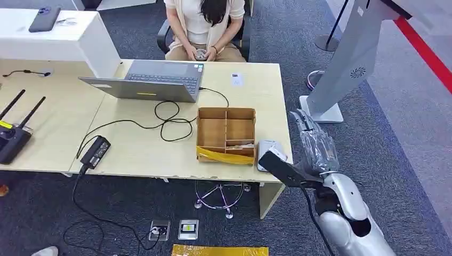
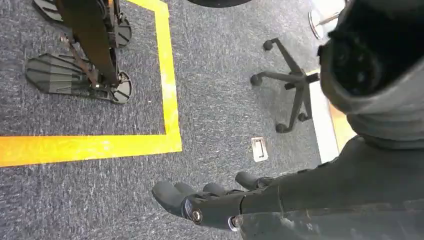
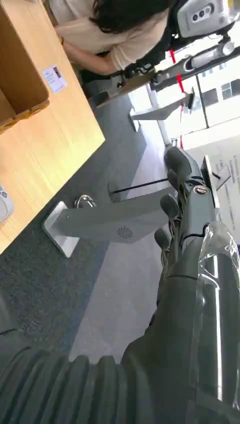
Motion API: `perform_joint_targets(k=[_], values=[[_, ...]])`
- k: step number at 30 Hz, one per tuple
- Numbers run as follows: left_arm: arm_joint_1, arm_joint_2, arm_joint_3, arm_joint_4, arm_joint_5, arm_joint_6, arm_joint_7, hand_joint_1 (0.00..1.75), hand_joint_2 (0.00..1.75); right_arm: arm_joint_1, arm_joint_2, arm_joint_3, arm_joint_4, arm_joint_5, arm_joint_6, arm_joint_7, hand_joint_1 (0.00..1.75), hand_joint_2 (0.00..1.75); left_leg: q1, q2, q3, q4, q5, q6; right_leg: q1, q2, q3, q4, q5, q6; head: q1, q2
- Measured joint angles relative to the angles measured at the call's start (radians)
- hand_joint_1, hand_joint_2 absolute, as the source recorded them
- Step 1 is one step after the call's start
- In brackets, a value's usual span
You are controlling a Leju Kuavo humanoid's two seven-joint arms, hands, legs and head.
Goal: Pass the card to the sensor for recognition and then transmit it.
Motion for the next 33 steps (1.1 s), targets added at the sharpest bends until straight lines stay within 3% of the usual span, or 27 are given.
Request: perform_joint_targets(k=[8,19,26,33], values=[[-0.002,0.0,0.0,0.0,-0.024,0.011,0.005,0.0,0.0,0.024,0.044,0.021,0.004,0.141,-0.078,0.084,0.0,1.75,0.0,0.0,0.0,0.0,0.0,0.0,0.0,0.001,0.0,0.0,0.0,0.0,0.0,0.0],[-0.002,-0.001,0.0,0.0,-0.047,0.01,0.01,0.0,0.0,0.023,0.097,0.022,0.087,0.2,-0.132,0.092,0.0,1.75,0.0,0.0,0.0,0.0,0.0,0.0,0.0,0.001,0.0,0.0,0.0,0.0,0.0,0.0],[-0.006,-0.003,-0.004,0.0,-0.097,0.005,0.039,0.0,0.0,-0.008,0.166,0.022,0.229,0.213,-0.277,-0.033,0.0,1.75,0.0,0.0,0.0,0.0,0.0,0.0,0.0,0.001,0.0,0.0,0.0,0.0,0.0,0.0],[-0.009,-0.006,-0.005,0.0,-0.11,0.0,0.044,0.0,0.0,-0.104,0.246,0.022,0.459,0.206,-0.365,-0.098,0.0,1.75,0.0,0.0,0.0,0.0,0.0,0.0,0.0,0.0,0.0,0.0,0.0,0.0,0.0,0.0]])
